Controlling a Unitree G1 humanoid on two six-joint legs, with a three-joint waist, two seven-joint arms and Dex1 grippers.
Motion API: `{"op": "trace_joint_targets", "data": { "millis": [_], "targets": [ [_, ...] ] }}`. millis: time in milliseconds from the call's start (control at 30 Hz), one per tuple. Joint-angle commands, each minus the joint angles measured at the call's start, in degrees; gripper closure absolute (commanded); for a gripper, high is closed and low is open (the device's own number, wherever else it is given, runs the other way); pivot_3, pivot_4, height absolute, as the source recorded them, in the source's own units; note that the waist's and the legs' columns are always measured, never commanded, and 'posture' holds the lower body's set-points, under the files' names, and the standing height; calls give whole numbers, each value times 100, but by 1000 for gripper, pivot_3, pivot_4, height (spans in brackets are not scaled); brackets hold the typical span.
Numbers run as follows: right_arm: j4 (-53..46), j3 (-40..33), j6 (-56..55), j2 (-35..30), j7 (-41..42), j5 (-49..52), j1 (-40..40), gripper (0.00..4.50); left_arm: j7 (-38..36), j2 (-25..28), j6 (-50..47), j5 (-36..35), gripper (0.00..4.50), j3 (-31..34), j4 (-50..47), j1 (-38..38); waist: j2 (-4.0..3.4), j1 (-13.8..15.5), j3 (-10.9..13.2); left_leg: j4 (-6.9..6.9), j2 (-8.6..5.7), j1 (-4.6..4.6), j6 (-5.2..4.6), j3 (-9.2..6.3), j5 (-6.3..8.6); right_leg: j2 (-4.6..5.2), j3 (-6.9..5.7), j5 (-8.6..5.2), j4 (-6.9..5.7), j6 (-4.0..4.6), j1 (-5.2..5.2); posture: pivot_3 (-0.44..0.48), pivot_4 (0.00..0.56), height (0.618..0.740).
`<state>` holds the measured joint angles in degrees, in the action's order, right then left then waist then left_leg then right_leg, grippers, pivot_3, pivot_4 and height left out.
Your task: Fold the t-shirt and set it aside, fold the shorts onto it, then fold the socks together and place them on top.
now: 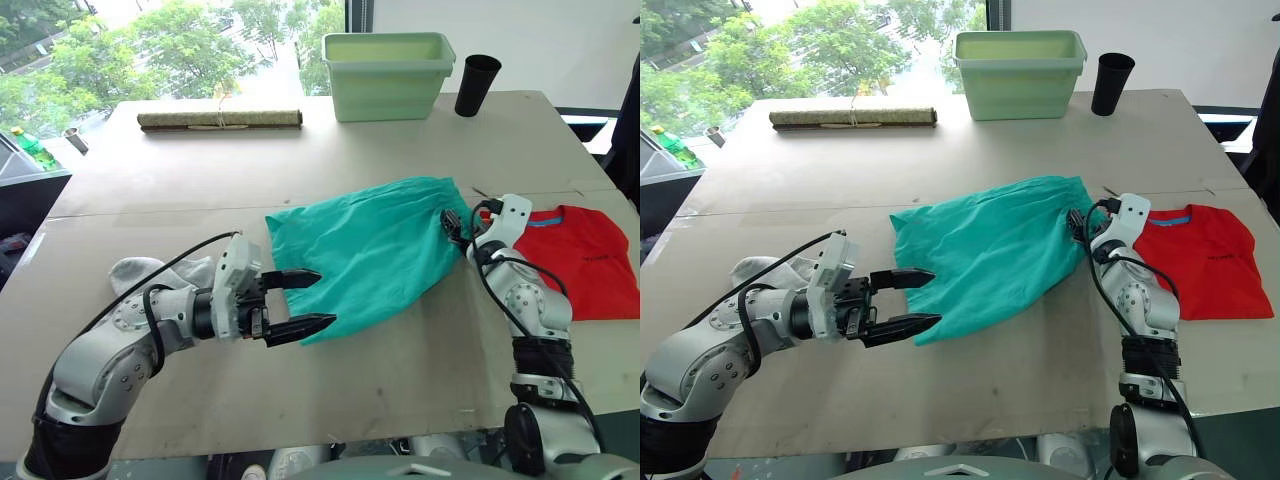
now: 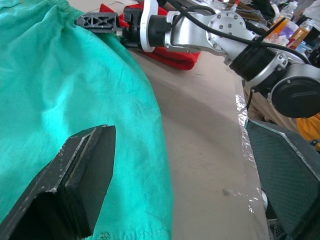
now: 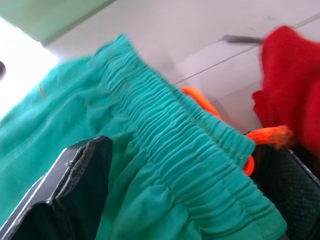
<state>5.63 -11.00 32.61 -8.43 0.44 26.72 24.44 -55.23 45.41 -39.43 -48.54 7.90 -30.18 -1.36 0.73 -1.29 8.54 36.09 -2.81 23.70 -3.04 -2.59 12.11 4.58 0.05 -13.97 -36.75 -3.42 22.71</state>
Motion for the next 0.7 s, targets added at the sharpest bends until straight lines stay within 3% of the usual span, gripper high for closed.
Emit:
{"op": "trace_joint_targets", "data": {
  "millis": [33,300,567,633,700],
  "targets": [
    [-323,449,32,-18,225,-312,-428,101,111,-12,94,-75,76,233,-281,80,0,9,0,-1,0,0,0,-4,0,0,7,0,0,0,0,0,150,731],
    [-1195,555,-212,-186,346,-759,-1053,101,322,-126,59,-99,76,166,-262,-38,-1,51,1,-3,-1,2,3,-6,2,4,11,-2,1,3,1,0,150,731],
    [-1275,476,-393,-156,484,-855,-995,3822,313,-205,56,-31,0,36,-115,-288,-5,52,5,-3,-3,3,3,-5,2,4,10,-1,1,2,2,0,150,731],
    [-1316,513,-439,-226,529,-937,-1009,4366,321,-230,51,-14,0,7,-101,-334,-5,53,5,-3,-3,3,3,-6,2,4,10,-1,2,2,2,0,150,731],
    [-1383,549,-533,-321,546,-1083,-1044,4366,344,-262,45,-11,0,-3,-95,-364,-6,55,6,-3,-6,4,3,-4,2,4,11,-1,2,1,2,0,150,731]
  ]
}}
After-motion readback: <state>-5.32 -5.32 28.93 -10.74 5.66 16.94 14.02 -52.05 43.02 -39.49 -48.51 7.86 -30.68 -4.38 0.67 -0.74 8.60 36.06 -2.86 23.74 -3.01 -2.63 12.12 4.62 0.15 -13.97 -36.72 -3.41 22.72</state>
